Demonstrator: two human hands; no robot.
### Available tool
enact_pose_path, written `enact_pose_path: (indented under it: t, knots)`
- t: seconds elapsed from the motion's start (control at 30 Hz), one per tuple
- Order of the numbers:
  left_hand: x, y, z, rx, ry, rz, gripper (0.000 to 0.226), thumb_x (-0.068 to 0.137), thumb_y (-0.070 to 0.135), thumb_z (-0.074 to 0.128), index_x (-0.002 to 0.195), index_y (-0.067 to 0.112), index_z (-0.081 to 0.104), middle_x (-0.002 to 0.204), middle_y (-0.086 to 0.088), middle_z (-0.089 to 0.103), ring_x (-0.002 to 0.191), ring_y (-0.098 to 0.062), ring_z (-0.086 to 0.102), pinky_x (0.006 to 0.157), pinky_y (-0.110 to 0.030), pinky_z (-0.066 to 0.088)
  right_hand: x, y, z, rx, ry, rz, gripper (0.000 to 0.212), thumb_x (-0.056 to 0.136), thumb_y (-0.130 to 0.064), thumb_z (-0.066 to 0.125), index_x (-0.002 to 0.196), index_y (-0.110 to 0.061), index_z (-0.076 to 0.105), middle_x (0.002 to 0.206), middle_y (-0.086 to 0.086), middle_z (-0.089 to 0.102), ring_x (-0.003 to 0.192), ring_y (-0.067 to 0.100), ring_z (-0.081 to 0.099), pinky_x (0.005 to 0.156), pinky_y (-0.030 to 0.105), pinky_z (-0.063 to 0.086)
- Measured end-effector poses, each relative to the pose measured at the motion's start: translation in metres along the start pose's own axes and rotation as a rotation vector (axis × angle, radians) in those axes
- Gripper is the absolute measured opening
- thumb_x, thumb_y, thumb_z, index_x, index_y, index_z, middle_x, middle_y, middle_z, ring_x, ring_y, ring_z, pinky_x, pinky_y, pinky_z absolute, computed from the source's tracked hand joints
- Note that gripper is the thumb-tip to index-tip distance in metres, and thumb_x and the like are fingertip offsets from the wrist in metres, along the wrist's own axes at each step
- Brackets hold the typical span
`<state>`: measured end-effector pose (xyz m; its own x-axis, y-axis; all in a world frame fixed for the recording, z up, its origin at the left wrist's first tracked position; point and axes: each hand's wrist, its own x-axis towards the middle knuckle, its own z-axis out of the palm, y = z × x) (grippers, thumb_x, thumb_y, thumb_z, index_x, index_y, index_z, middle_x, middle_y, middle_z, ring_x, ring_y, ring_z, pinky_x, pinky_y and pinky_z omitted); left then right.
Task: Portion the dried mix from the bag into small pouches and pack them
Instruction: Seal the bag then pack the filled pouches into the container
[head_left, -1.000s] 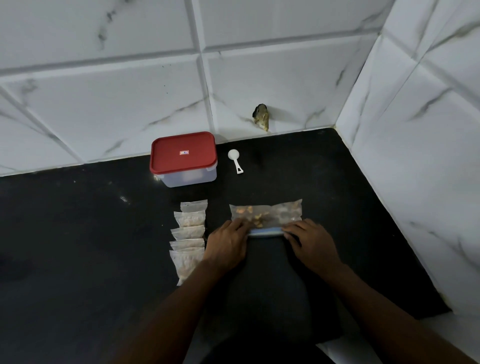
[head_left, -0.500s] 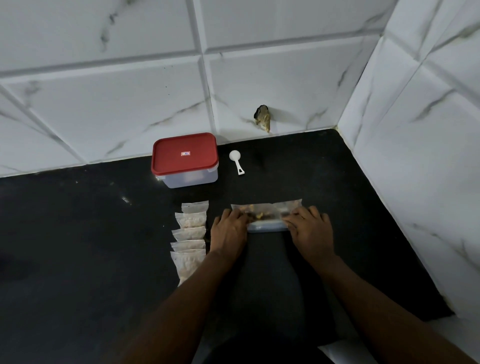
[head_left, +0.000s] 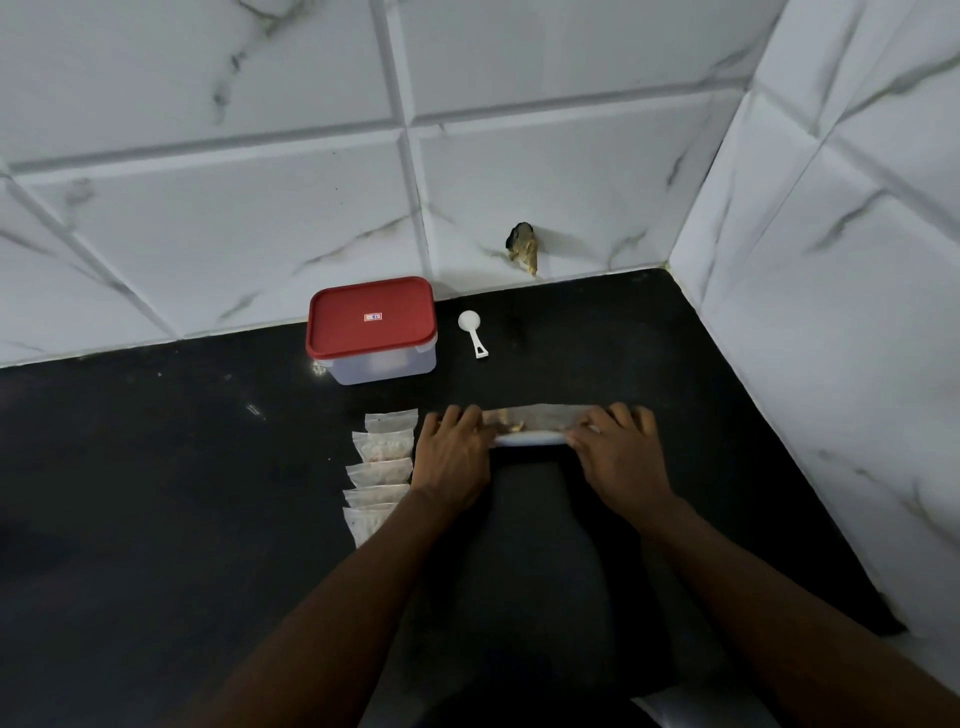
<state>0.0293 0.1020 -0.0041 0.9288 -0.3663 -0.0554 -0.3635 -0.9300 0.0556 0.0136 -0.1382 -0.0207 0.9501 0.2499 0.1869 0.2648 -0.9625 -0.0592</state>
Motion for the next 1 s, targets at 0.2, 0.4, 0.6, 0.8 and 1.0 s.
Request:
enact_pose_path:
  t: [0.2, 0.4, 0.6, 0.8, 1.0]
  knots:
    - [0.014, -0.008, -0.029, -0.004, 0.123, 0.024, 0.037, 0.099, 0.043, 0.053, 0.129, 0.023, 0.061, 0.133, -0.002, 0.051, 0.121, -0.023, 0.048, 0.107, -0.041, 0.036, 0.021, 0.006, -0.025, 0.036, 0.096, -0.01, 0.016, 0.098, -0.033, 0.05, 0.102, -0.028, 0.064, 0.109, -0.006, 0.059, 0.102, 0.019, 0.054, 0.093, 0.043, 0.036]
    - [0.012, -0.006, -0.034, 0.014, 0.028, 0.045, 0.042, 0.098, 0.047, 0.054, 0.131, 0.022, 0.059, 0.135, -0.003, 0.05, 0.123, -0.022, 0.047, 0.107, -0.04, 0.036, 0.02, 0.005, -0.03, 0.04, 0.013, 0.021, 0.022, 0.1, -0.033, 0.047, 0.102, -0.029, 0.068, 0.108, -0.007, 0.058, 0.102, 0.017, 0.052, 0.094, 0.041, 0.033]
    - [0.006, -0.003, -0.02, 0.007, -0.183, 0.039, 0.046, 0.099, 0.042, 0.058, 0.14, 0.021, 0.054, 0.144, -0.006, 0.047, 0.133, -0.025, 0.044, 0.114, -0.044, 0.034, 0.011, 0.003, -0.015, 0.098, -0.144, 0.022, 0.023, 0.101, -0.036, 0.047, 0.11, -0.033, 0.068, 0.111, -0.01, 0.059, 0.106, 0.014, 0.052, 0.095, 0.036, 0.031]
    - [0.005, -0.009, -0.021, -0.108, -0.211, 0.049, 0.048, 0.097, 0.037, 0.063, 0.142, 0.026, 0.047, 0.145, -0.003, 0.054, 0.135, -0.022, 0.047, 0.117, -0.044, 0.032, 0.006, 0.019, -0.02, 0.273, -0.165, 0.011, 0.011, 0.097, -0.039, 0.059, 0.106, -0.037, 0.067, 0.104, -0.016, 0.064, 0.103, 0.009, 0.055, 0.09, 0.032, 0.027]
    - [0.003, -0.007, -0.021, -0.052, -0.227, 0.076, 0.041, 0.099, 0.038, 0.057, 0.138, 0.025, 0.054, 0.142, -0.004, 0.052, 0.132, -0.023, 0.048, 0.113, -0.045, 0.036, -0.001, 0.007, -0.011, 0.217, -0.201, -0.063, 0.041, 0.095, -0.057, 0.042, 0.12, -0.033, 0.063, 0.118, -0.012, 0.057, 0.108, 0.011, 0.053, 0.087, 0.032, 0.036]
